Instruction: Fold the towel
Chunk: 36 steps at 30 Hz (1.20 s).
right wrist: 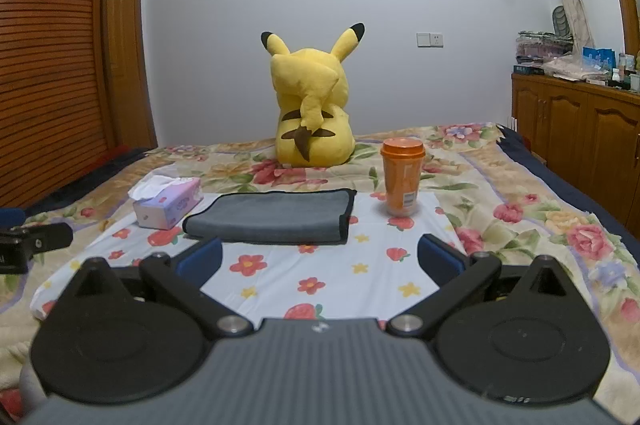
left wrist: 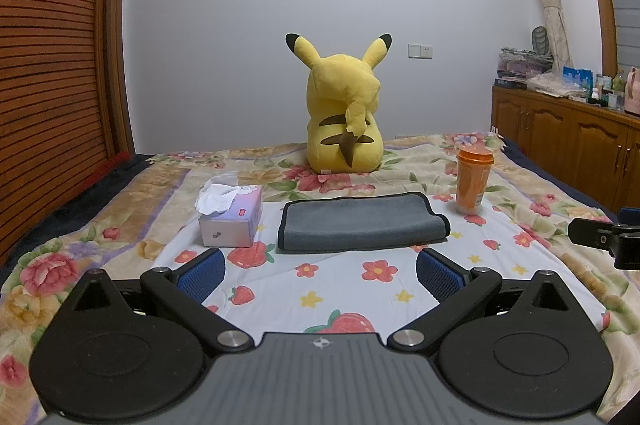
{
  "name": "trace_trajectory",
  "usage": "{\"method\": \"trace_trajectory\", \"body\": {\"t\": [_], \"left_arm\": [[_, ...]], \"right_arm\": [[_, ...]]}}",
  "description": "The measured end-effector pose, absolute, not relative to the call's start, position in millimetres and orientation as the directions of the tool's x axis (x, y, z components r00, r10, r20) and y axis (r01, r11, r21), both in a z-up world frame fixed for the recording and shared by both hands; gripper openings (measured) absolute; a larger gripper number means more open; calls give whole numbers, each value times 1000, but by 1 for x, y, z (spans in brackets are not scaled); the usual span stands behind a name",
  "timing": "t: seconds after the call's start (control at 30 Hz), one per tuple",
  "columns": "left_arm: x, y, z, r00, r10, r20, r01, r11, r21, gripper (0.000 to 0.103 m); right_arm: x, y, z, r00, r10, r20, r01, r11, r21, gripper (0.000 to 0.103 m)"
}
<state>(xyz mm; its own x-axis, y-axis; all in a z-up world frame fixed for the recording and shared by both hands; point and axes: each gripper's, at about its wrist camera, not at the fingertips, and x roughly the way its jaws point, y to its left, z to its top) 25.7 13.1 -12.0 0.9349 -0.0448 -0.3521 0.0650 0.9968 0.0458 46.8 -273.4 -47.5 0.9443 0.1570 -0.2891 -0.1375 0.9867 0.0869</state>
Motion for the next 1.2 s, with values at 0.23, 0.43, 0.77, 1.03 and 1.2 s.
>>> {"method": "trace_trajectory", "body": {"t": [0.23,0.43,0.77,1.03,1.2], "left_arm": [[25,13,-14,934,-45,-354,67,997,50,103],[25,12,-14,934,-46,-355,68,996,52,103],[25,12,-15,932,-48,-360,69,997,47,103],[26,14,-16,931,-47,-362,69,996,48,103],[26,14,-15,931,-48,-361,70,996,48,103]], "right_arm": [[47,-273,-47,944,158,-288,-138,986,88,103],[47,-270,-48,944,159,-288,-140,986,85,103],[47,-271,-48,944,159,-288,-141,986,85,103],[47,-271,-48,944,159,-288,-141,986,85,103],[47,-271,-48,944,160,-287,-141,986,86,103]]}}
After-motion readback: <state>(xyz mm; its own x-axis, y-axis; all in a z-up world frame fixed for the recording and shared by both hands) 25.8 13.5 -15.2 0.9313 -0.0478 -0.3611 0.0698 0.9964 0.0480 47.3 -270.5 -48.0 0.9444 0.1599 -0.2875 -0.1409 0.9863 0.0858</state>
